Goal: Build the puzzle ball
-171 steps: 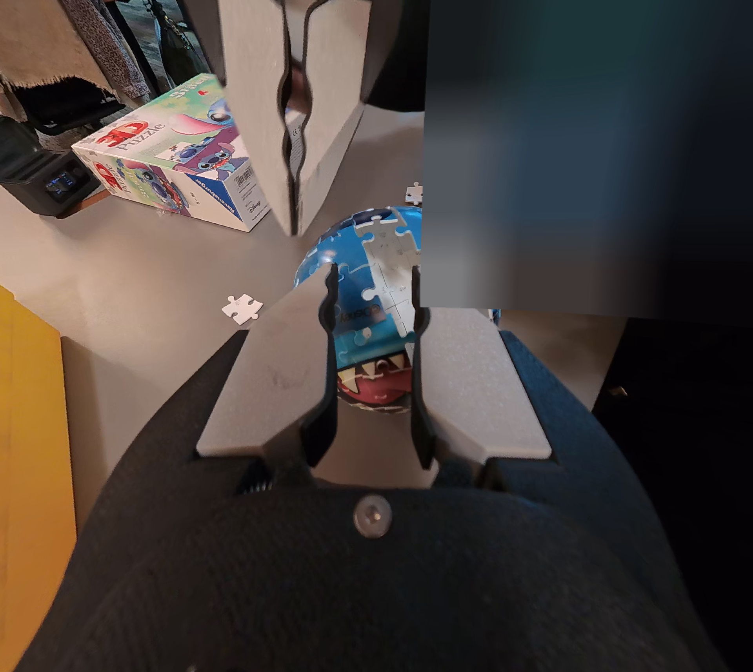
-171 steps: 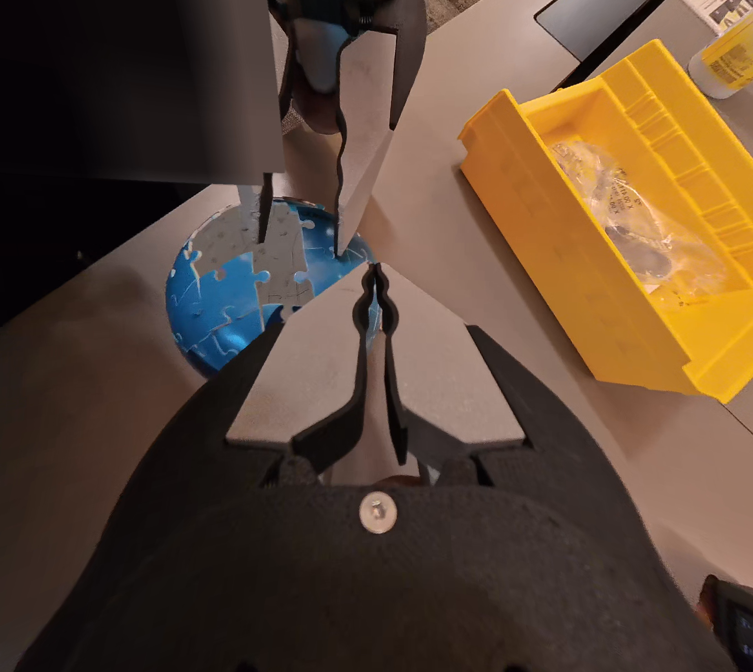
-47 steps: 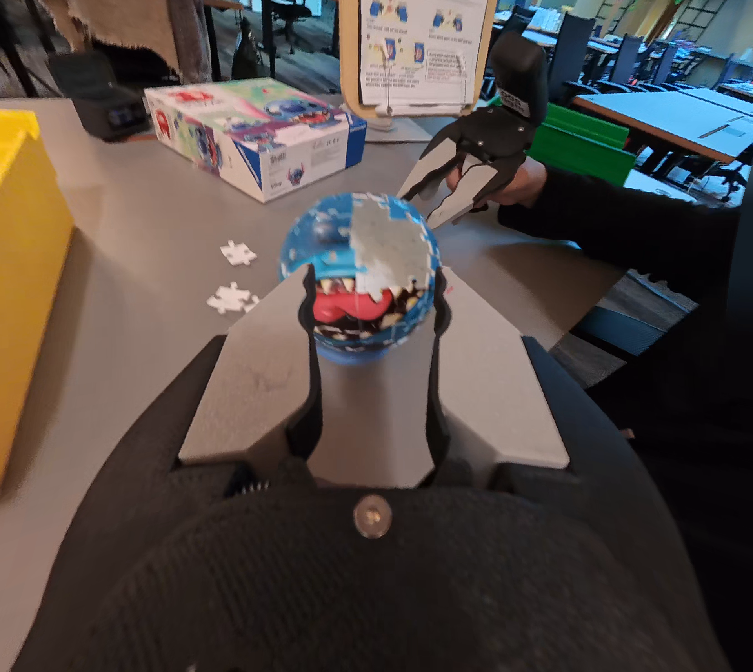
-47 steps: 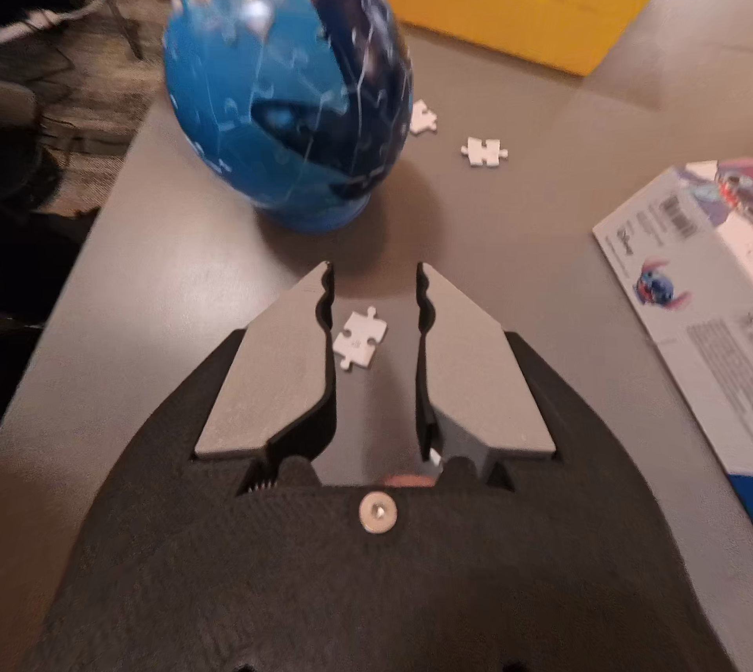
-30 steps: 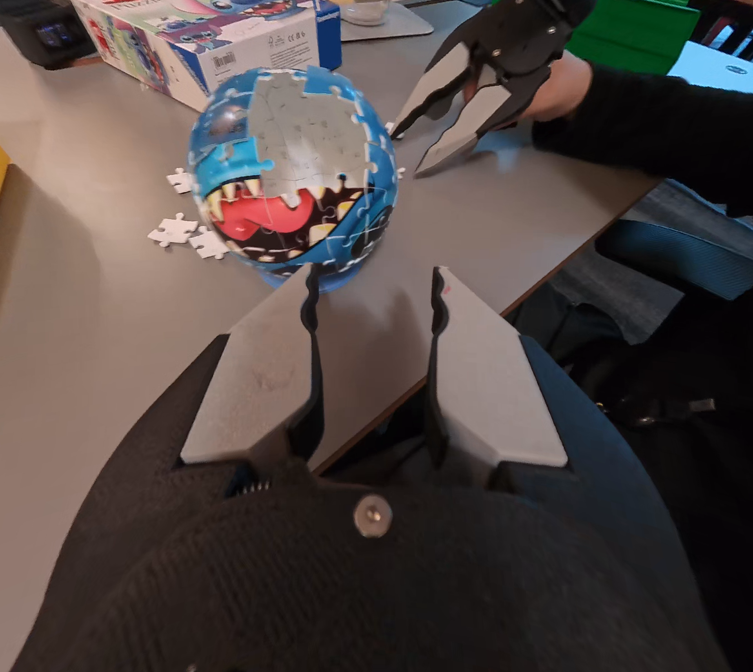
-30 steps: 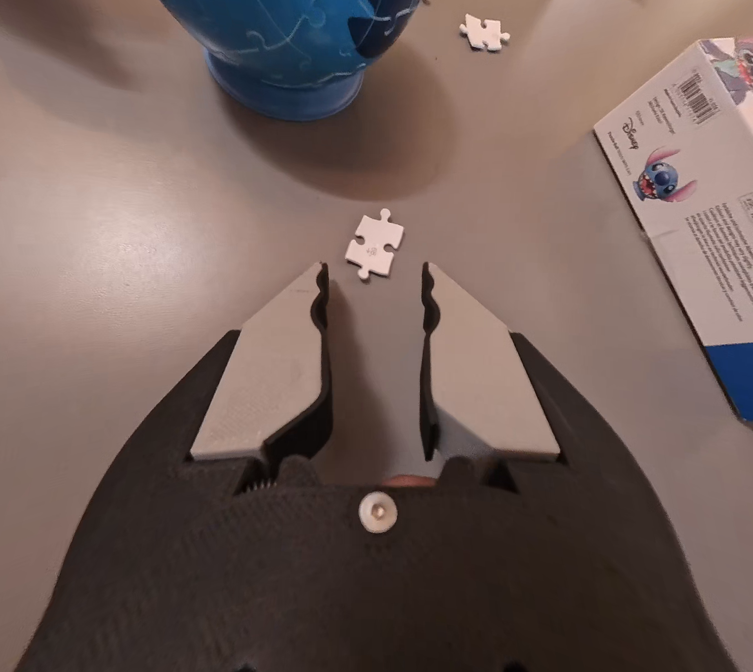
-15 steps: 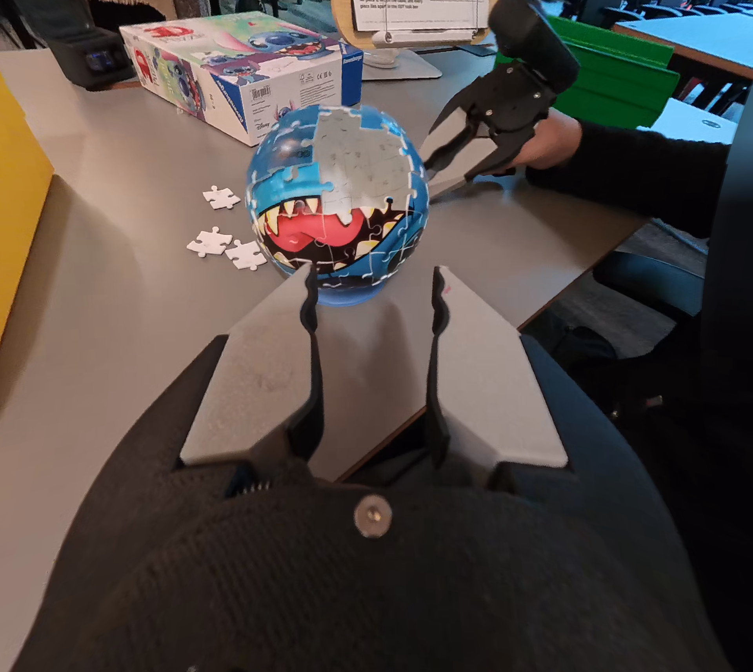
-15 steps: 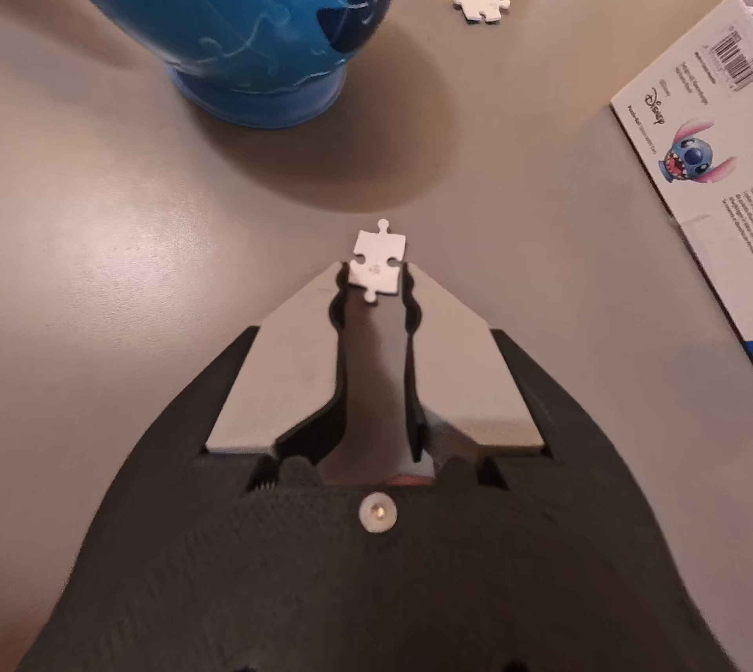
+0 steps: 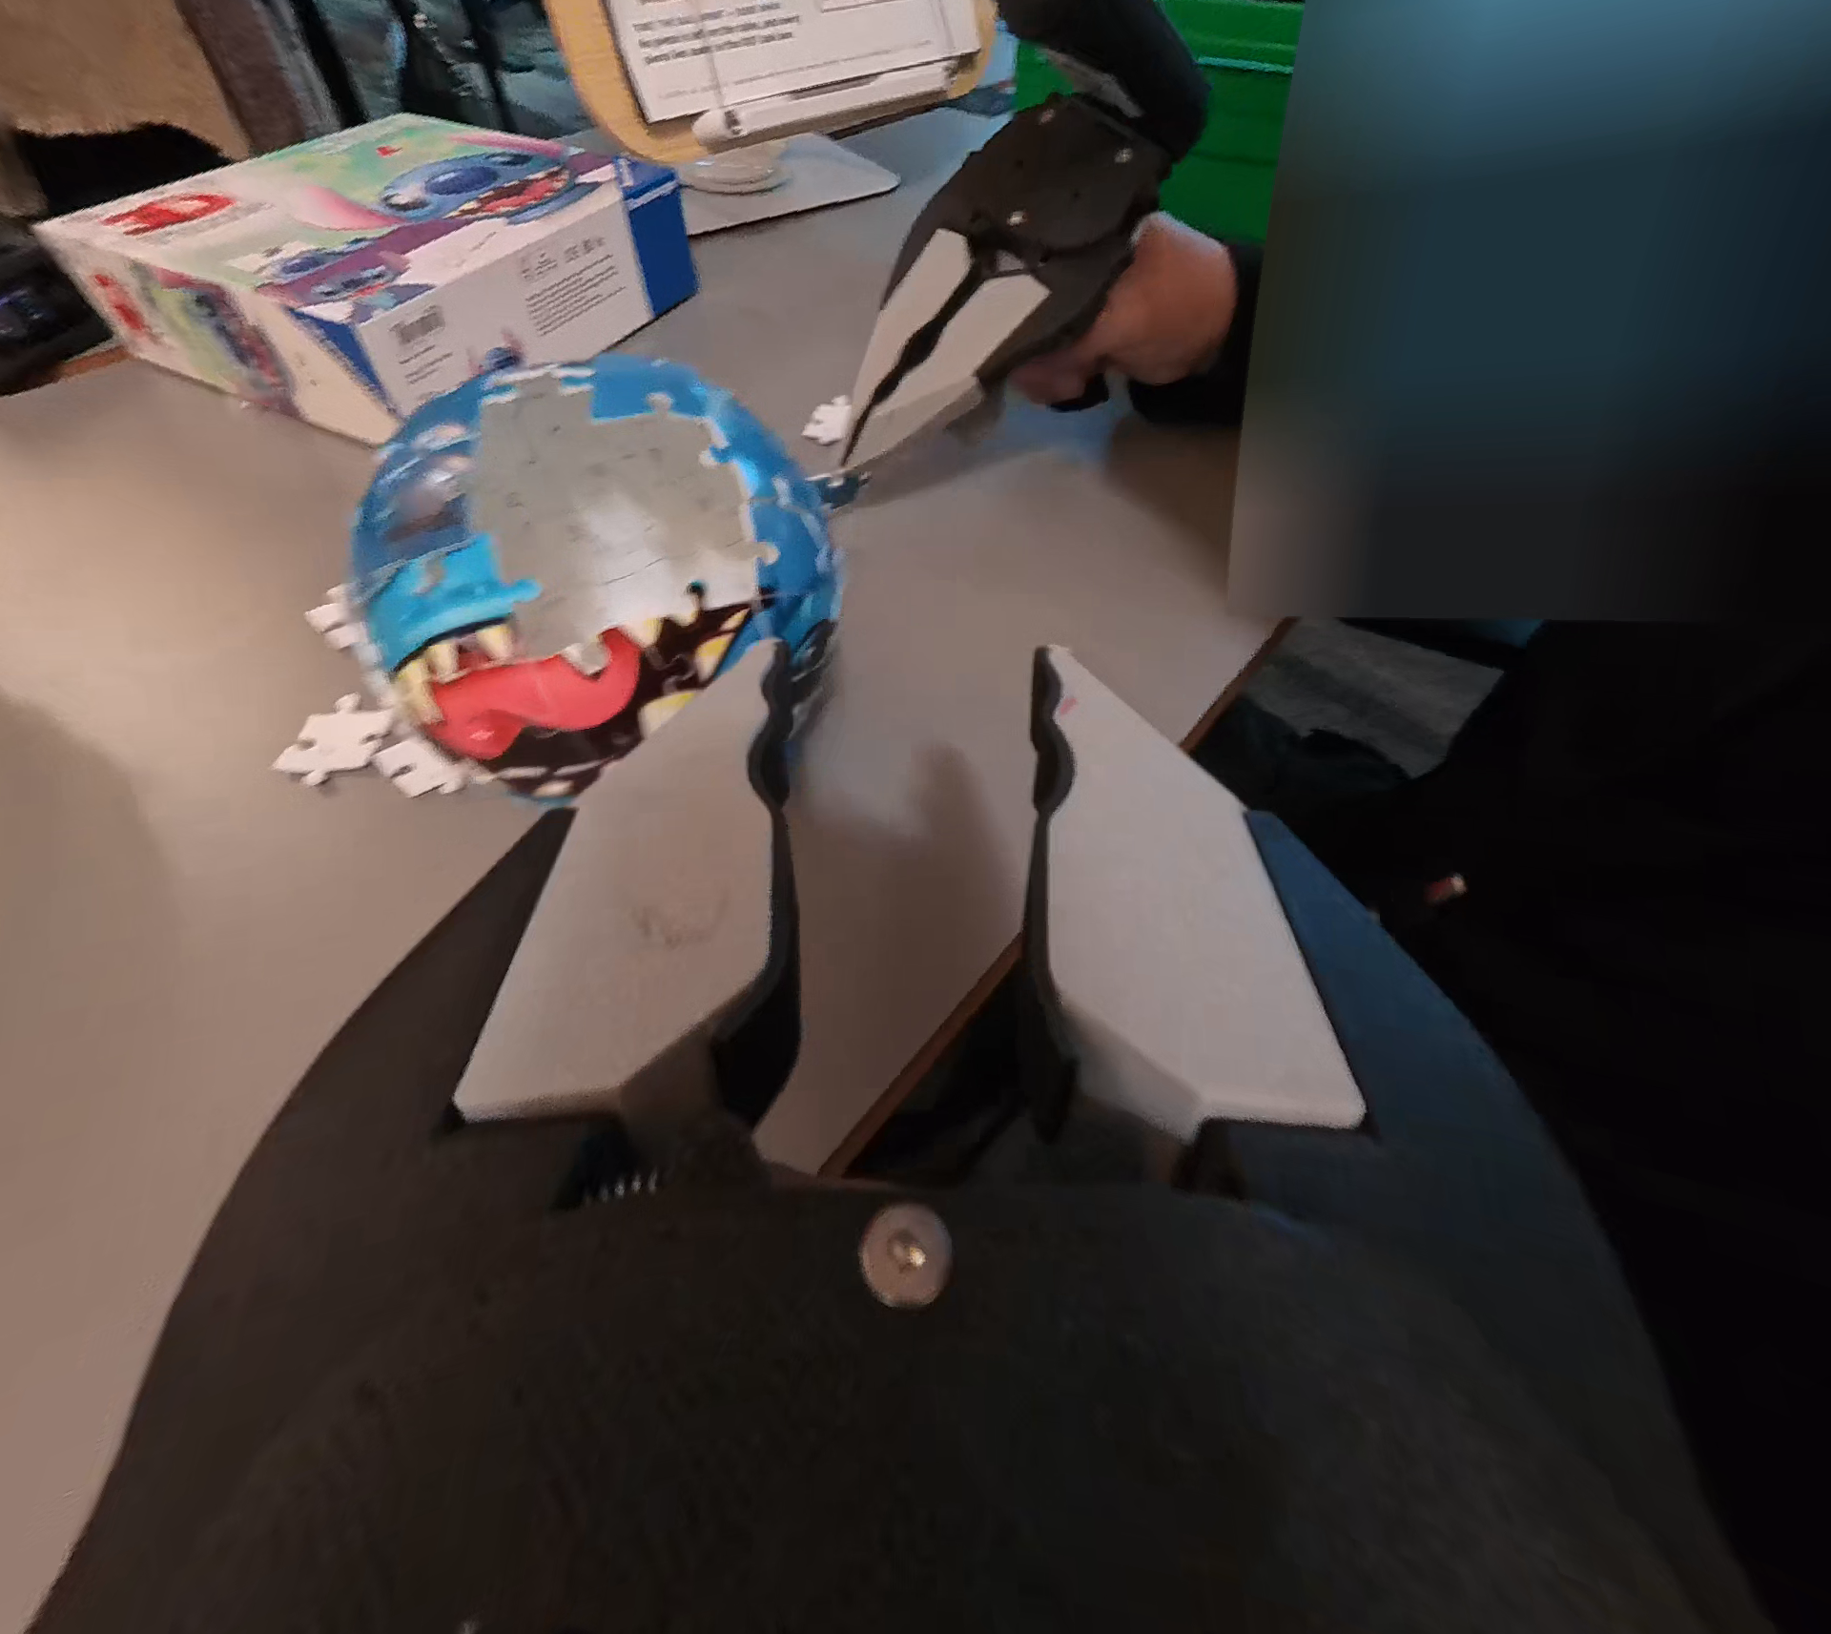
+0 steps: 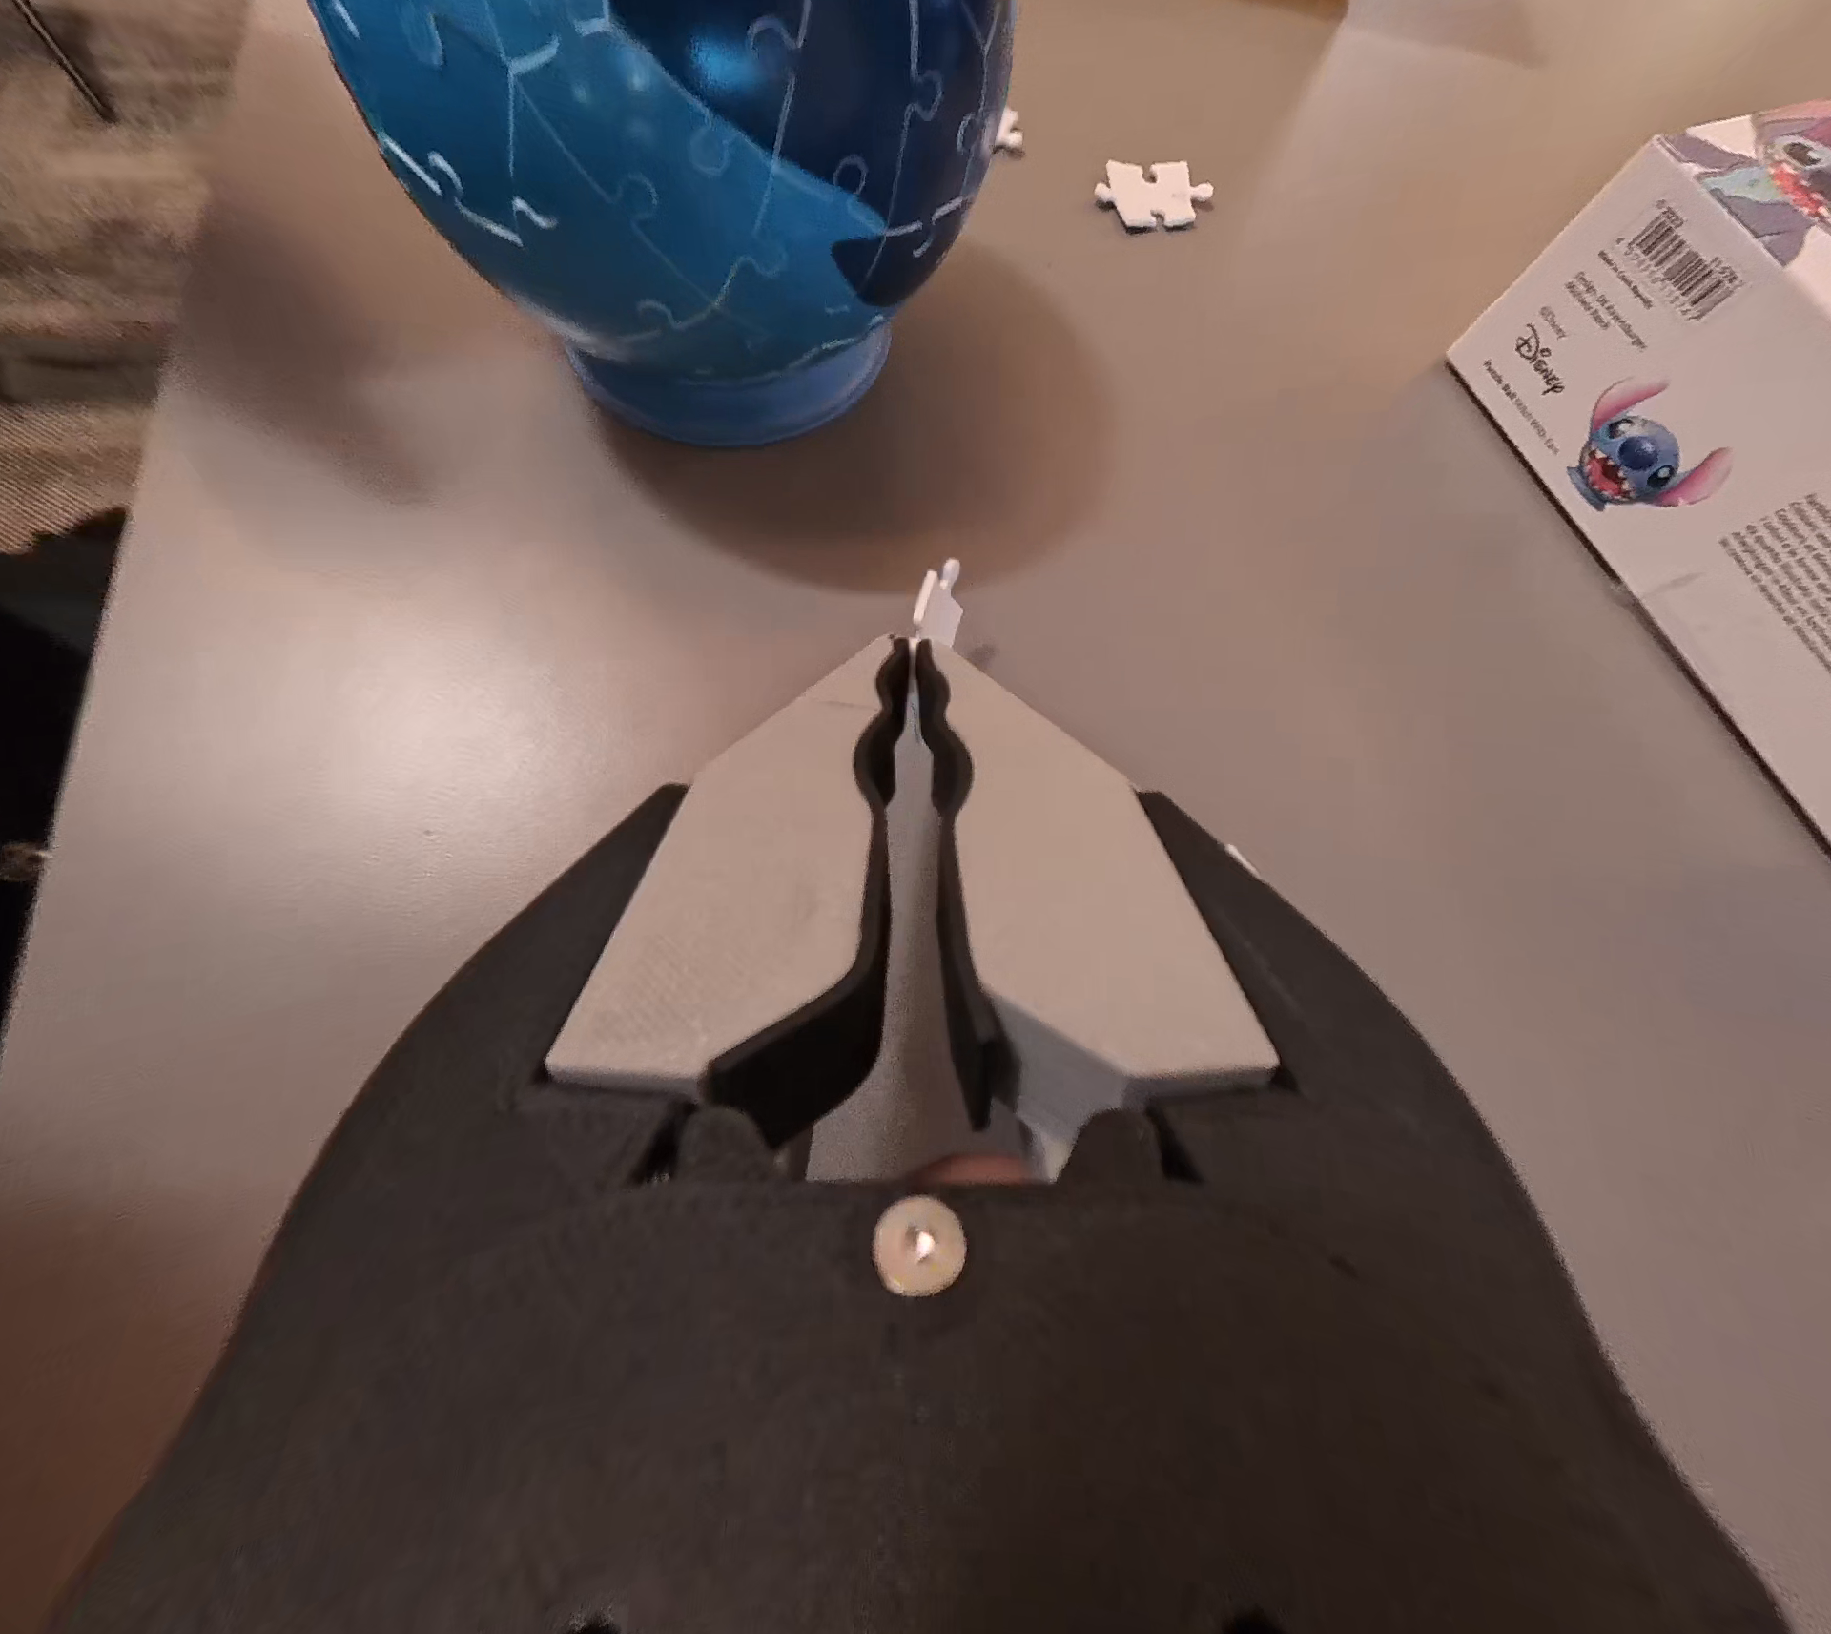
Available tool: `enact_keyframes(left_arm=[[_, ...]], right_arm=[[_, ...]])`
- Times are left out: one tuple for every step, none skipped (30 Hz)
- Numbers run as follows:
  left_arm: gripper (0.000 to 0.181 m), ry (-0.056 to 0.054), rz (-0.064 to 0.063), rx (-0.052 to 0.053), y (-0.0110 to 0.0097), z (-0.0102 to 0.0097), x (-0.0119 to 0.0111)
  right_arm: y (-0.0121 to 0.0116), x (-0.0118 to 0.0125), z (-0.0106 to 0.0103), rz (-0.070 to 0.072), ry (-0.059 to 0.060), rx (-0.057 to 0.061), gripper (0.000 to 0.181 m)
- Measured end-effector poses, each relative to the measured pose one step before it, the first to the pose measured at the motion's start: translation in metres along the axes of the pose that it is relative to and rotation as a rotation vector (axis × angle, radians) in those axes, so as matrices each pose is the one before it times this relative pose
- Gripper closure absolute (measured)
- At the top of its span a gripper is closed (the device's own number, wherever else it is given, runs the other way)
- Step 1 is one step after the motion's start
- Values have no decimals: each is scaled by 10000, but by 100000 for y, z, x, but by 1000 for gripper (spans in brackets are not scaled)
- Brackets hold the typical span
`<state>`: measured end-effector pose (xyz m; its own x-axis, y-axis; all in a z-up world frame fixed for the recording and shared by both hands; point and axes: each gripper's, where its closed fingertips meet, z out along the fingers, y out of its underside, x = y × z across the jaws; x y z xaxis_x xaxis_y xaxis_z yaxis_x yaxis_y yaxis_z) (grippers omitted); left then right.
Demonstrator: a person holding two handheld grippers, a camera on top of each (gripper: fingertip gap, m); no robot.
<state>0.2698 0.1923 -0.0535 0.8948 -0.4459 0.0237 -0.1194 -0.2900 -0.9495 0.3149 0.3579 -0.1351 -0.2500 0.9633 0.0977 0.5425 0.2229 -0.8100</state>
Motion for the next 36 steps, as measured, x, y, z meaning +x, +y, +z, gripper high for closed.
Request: enact_keyframes(left_arm=[[136, 328, -81, 76, -128, 570, 786], [137, 333, -76, 35, -39, 714, 837], [138, 320, -81, 3, 49, 822, 851], [138, 271, -10, -118, 239, 890, 796], [139, 63, 69, -180, 296, 902, 492], [141, -179, 92, -125, 170, 866, 131], [142, -241, 53, -7, -46, 793, 43], [144, -101, -43, 119, -273, 728, 228], [144, 66, -120, 162, -370, 656, 433], [144, 87, -182, 199, -445, 598, 386], [145, 29, -171, 182, -439, 569, 238], [145, -58, -84, 79, -313, 529, 39], [144, -166, 8, 34, -249, 473, -169], [145, -281, 28, 19, -227, 393, -403], [142, -270, -5, 71, -306, 287, -415], [141, -144, -8, 125, -360, 174, -250], [141, -114, -17, 160, -378, 76, -215], [141, -142, -18, 146, -308, -19, -278], [141, -87, 1, 138, -238, -88, -172], [142, 26, 26, 117, -125, -152, 4], [142, 79, 44, 80, -1, -183, 90], [142, 48, 80, 65, 91, -194, 36], [142, 3, 142, 37, 208, -192, -11], [143, -85, 174, -86, 438, -166, -151], [143, -52, 217, -222, 654, -88, -88], [143, 7, 254, -262, 743, -45, 47], [142, -2, 268, -205, 673, -28, 96], [142, -2, 275, -129, 555, -7, 155], [142, 4, 258, -110, 499, 6, 186], [142, -16, 228, -124, 476, 60, 120], [142, -15, 188, -124, 422, 110, 68], [142, -11, 153, -104, 355, 122, 40], [142, -83, 107, -68, 256, 128, -108], [142, -74, 68, -55, 197, 134, -143], [142, -28, 18, -15, 103, 122, -104], [142, 12, -27, 62, -50, 76, -57]], right_arm=[[-359, -69, -265, 228, -149, 226, 181], [-503, -182, -322, 219, -211, 279, 181], [-655, -287, -390, 250, -251, 343, 181], [-803, -438, -413, 291, -331, 412, 181], [-932, -674, -422, 302, -454, 489, 181], [-1097, -909, -430, 270, -568, 595, 181], [-1183, -1052, -371, 254, -619, 659, 181], [-1104, -1016, -279, 337, -596, 629, 181], [-965, -1023, -154, 472, -636, 579, 181], [-817, -1061, -65, 558, -718, 573, 181], [-579, -854, 13, 566, -606, 477, 181], [-330, -605, 67, 470, -462, 332, 181], [-162, -520, 68, 332, -402, 247, 181], [-66, -363, 57, 251, -300, 185, 181], [45, -339, 61, 187, -250, 97, 181], [112, -404, 84, 61, -223, 7, 181], [153, -435, 122, -153, -136, -52, 181], [136, -479, 155, -392, -44, -101, 181], [211, -363, 171, -662, 166, -214, 181], [304, -199, 189, -1027, 441, -342, 181], [342, -374, 210, -1389, 523, -421, 181], [318, -817, 231, -1661, 407, -449, 181], [306, -1072, 239, -1891, 355, -489, 181], [388, -768, 256, -1988, 573, -621, 181], [487, -134, 219, -1896, 906, -769, 181], [283, -57, 148, -1686, 842, -628, 181], [-109, -97, 35, -1322, 650, -299, 181], [-194, -186, -13, -898, 366, -143, 181], [-75, -263, -3, -567, 139, -104, 181], [33, -193, 0, -443, 112, -89, 181], [96, -165, 8, -439, 94, -97, 181], [62, -251, 12, -390, 17, -90, 181], [19, -212, 38, -293, 7, -71, 181], [-46, -182, 40, -224, 24, -26, 181], [-143, -207, 28, -176, -8, 21, 181], [-159, -174, 37, -132, 0, 27, 181]])
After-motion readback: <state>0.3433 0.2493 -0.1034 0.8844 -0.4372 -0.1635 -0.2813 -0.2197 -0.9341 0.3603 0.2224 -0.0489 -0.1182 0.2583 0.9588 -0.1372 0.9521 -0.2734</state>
